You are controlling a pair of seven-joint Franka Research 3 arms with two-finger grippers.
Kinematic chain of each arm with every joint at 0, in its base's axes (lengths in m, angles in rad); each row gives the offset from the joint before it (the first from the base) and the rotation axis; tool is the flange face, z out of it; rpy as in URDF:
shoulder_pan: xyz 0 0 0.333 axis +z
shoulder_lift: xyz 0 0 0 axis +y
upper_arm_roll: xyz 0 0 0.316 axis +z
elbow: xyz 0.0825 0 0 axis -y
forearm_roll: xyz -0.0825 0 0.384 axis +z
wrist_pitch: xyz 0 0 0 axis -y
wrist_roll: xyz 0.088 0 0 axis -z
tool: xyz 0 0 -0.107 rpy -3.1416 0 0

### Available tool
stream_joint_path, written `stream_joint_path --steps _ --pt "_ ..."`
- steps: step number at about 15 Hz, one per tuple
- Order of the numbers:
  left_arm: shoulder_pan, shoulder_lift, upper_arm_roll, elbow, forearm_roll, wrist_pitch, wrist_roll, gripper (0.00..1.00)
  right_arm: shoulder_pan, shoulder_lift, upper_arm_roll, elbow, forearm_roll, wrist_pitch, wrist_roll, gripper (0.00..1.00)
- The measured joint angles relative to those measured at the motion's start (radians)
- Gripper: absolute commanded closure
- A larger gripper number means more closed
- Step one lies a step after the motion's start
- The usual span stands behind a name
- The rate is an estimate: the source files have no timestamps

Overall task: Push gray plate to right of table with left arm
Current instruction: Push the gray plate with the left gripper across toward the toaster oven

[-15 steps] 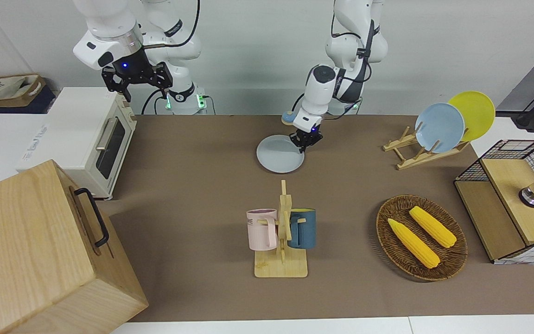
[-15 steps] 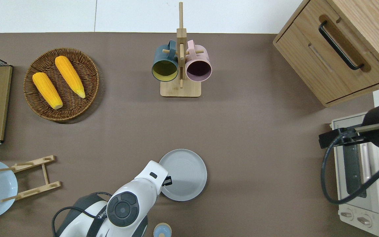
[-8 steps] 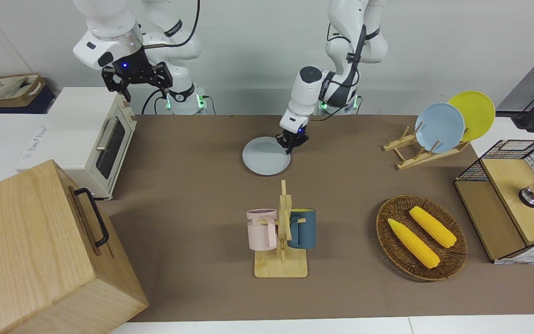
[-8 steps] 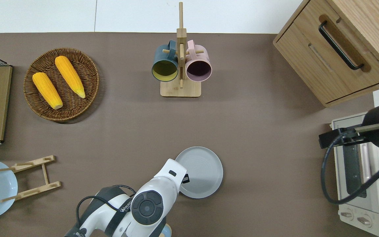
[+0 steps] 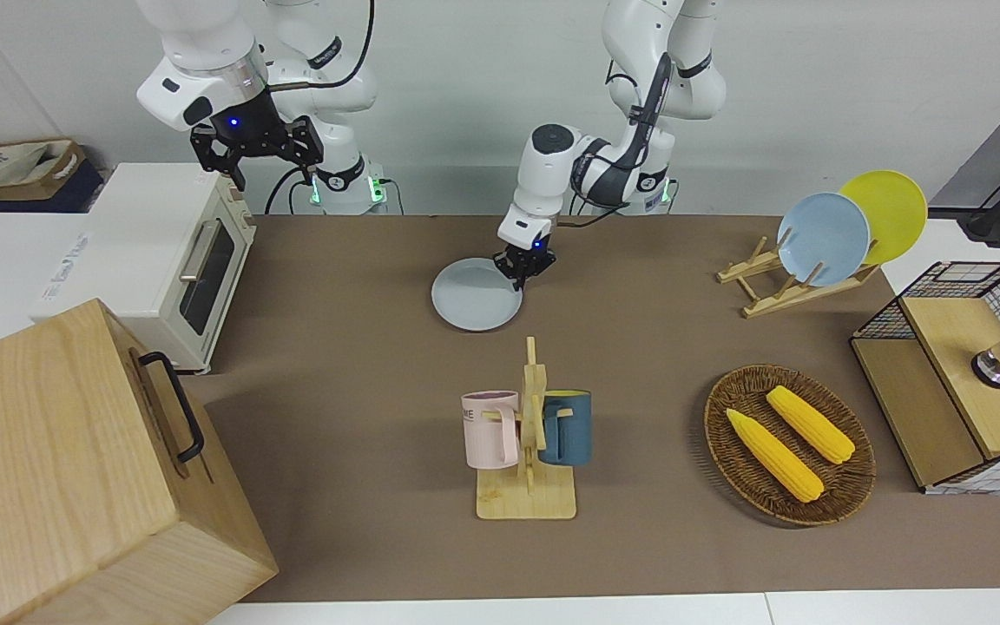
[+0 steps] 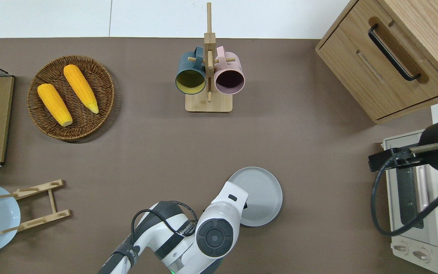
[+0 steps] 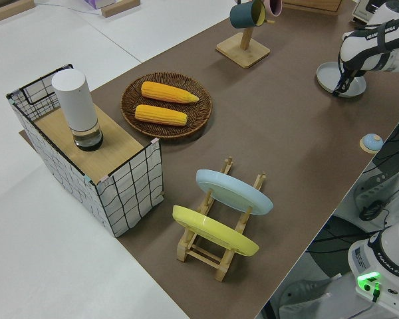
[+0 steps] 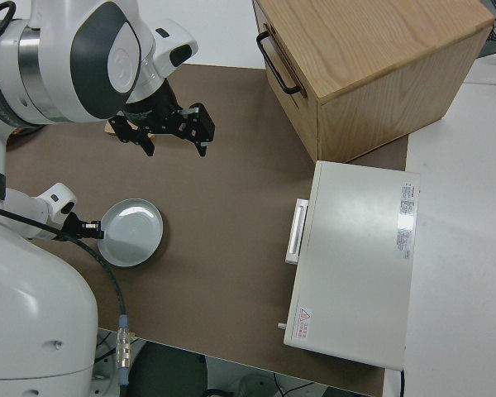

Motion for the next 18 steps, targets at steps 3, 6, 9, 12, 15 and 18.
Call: stream_joint_path --steps 3,6,9,12,15,18 --pt "-0.031 0.048 0.000 0.061 0.040 -0.016 -0.069 1.00 0.000 0.000 0.000 0.000 0.000 0.000 0.000 0.017" --pt "-0.058 0.087 0.000 0.116 0.075 -0.040 -0.126 1.00 0.000 0.000 0.000 0.000 0.000 0.000 0.000 0.017" --pt "-0.082 0.137 0.000 0.190 0.098 -0.079 -0.170 1.00 0.000 0.000 0.000 0.000 0.000 0.000 0.000 0.017" --pt "-0.111 0.178 0.002 0.249 0.105 -0.095 -0.200 1.00 0.000 0.000 0.000 0.000 0.000 0.000 0.000 0.017" --pt "-0.132 0.217 0.003 0.312 0.106 -0.131 -0.220 1.00 0.000 0.000 0.000 0.000 0.000 0.000 0.000 0.017" --pt "-0.149 0.245 0.004 0.351 0.120 -0.149 -0.238 1.00 0.000 0.000 0.000 0.000 0.000 0.000 0.000 0.017"
